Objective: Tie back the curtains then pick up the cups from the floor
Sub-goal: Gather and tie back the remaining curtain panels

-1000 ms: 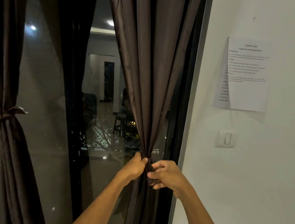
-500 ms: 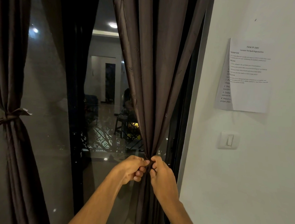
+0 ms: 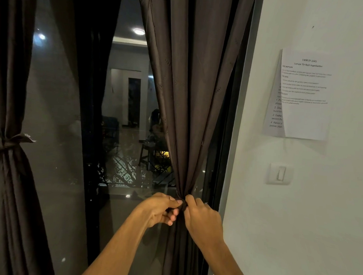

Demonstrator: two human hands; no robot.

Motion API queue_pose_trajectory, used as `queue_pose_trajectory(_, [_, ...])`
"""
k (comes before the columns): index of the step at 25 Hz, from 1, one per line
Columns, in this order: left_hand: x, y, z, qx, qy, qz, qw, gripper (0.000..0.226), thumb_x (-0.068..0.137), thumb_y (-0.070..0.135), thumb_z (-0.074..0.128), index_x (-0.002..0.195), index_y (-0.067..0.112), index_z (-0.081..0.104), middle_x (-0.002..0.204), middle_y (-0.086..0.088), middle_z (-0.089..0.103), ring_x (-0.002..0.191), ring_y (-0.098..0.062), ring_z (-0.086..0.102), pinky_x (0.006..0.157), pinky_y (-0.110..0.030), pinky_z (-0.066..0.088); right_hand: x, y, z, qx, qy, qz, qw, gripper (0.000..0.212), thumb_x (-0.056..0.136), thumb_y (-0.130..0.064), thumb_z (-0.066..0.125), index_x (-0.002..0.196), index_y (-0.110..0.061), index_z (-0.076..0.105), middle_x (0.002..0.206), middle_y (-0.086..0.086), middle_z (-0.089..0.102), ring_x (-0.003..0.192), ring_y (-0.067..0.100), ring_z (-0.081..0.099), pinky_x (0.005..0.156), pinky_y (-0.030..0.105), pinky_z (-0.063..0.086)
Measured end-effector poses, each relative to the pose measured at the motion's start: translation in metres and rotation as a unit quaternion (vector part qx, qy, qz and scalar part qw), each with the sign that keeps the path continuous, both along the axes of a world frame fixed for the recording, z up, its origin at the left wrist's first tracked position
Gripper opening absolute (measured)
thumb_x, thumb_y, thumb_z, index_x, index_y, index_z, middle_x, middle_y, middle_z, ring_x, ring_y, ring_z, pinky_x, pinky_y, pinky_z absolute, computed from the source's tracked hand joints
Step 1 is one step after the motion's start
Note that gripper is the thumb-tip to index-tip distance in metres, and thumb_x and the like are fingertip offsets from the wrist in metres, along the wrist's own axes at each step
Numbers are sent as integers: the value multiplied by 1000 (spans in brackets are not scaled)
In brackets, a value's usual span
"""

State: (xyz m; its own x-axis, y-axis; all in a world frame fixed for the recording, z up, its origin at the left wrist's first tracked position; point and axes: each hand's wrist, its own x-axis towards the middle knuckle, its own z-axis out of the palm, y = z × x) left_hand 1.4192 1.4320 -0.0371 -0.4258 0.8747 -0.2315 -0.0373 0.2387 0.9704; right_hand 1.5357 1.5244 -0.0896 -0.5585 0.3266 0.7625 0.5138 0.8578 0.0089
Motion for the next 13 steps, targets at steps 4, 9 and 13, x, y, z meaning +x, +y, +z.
queue_pose_trajectory(4, [-1, 3, 4, -16, 24, -10, 1000, 22, 97, 15, 55, 78, 5, 59, 58, -5, 55, 48, -14, 51, 47, -26, 46, 4, 4, 5, 29, -35, -5, 999, 25, 66, -29, 85, 84, -18, 71, 50, -3, 58, 34, 16, 53, 29, 23, 34])
queue_pose_trajectory(9, [-1, 6, 1, 41, 51, 18, 998, 15, 96, 13, 57, 83, 6, 56, 57, -5, 57, 46, -14, 52, 45, -26, 46, 3, 2, 12, 28, -75, -29, 996, 33, 57, -24, 92, 68, -15, 63, 42, -2, 53, 28, 17, 51, 33, 21, 28])
queue_pose_trajectory(13, [-2, 5, -9, 88, 19, 34, 995, 14, 95, 11, 58, 82, 7, 57, 57, -5, 56, 45, -14, 51, 43, -25, 45, 3, -6, 35, -161, -88, -13, 983, 20, 95, -29, 54, 107, -16, 62, 95, 5, 72, 86, 27, 70, 65, 31, 40])
